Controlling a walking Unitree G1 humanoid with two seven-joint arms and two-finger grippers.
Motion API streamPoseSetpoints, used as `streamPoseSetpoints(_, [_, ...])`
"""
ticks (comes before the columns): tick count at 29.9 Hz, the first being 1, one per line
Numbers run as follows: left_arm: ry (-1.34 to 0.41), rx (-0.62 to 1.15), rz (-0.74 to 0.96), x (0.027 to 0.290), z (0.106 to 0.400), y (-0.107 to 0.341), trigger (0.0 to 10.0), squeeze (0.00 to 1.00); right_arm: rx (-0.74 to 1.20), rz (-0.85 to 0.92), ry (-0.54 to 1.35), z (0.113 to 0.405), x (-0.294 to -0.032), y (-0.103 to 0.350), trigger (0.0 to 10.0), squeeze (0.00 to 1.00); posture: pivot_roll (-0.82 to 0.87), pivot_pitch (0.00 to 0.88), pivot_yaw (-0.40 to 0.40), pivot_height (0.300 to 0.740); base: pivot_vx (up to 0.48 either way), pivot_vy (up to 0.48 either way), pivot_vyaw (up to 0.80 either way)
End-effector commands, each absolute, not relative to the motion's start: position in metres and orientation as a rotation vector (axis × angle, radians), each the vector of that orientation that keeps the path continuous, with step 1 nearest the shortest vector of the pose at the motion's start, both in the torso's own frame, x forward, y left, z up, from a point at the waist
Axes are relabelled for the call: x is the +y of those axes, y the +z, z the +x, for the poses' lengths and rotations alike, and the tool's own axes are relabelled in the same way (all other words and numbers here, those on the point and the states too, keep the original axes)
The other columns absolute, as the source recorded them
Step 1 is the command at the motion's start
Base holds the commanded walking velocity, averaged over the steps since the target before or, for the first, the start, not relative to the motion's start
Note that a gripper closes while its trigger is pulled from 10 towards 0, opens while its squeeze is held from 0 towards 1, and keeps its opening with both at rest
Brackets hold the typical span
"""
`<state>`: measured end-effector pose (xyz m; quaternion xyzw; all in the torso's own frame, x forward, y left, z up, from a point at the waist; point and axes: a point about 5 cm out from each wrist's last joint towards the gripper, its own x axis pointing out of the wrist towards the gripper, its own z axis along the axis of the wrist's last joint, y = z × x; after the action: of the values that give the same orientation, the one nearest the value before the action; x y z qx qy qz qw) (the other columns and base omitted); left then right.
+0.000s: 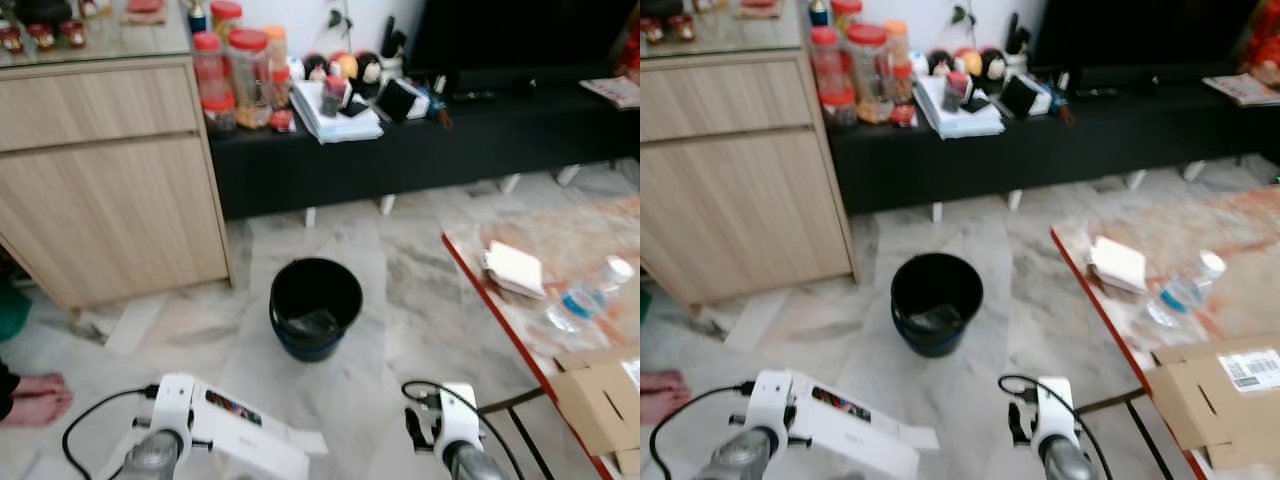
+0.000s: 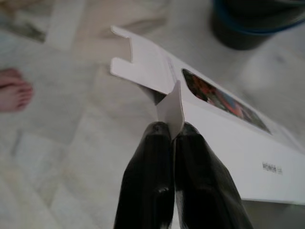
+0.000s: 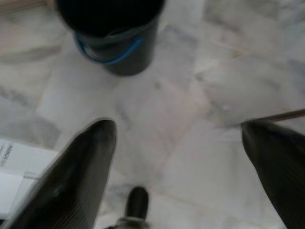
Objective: Picking trash to rubbish bin
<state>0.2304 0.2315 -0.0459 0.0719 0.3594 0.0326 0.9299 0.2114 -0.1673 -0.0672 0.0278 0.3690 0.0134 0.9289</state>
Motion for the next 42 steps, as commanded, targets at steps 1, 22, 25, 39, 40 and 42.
streamPoseSetpoints(1, [0.067, 0.751, 0.151, 0.233, 0.226, -0.048, 10.0, 0.0, 0.756, 0.048, 0.035, 0.211, -0.168, -0.067, 10.0, 0.0, 0.17, 0.115, -0.078, 0.74, 0.48, 0.0, 0.45])
streamPoseSetpoints(22, [0.061, 0.741, 0.151, 0.231, 0.229, -0.047, 10.0, 0.0, 0.753, 0.056, 0.065, 0.211, -0.163, -0.067, 10.0, 0.0, 0.17, 0.113, -0.079, 0.74, 0.48, 0.0, 0.11])
streamPoseSetpoints(25, [0.061, 0.738, 0.151, 0.231, 0.23, -0.046, 10.0, 0.0, 0.754, 0.056, 0.07, 0.211, -0.162, -0.067, 10.0, 0.0, 0.17, 0.119, -0.08, 0.74, 0.48, 0.0, 0.0])
streamPoseSetpoints(39, [0.05, 0.71, 0.148, 0.229, 0.239, -0.04, 10.0, 0.0, 0.753, 0.053, 0.089, 0.212, -0.159, -0.067, 10.0, 0.0, 0.17, 0.141, -0.08, 0.74, 0.466, 0.0, 0.0])
streamPoseSetpoints(40, [0.045, 0.704, 0.146, 0.228, 0.241, -0.039, 10.0, 0.0, 0.752, 0.052, 0.09, 0.212, -0.159, -0.067, 10.0, 0.0, 0.17, 0.141, -0.08, 0.74, 0.345, 0.0, 0.0])
streamPoseSetpoints(42, [0.0, 0.669, 0.184, 0.225, 0.249, -0.033, 10.0, 0.0, 0.741, 0.024, 0.109, 0.214, -0.158, -0.065, 10.0, 0.0, 0.17, 0.141, -0.08, 0.74, 0.15, 0.0, 0.0])
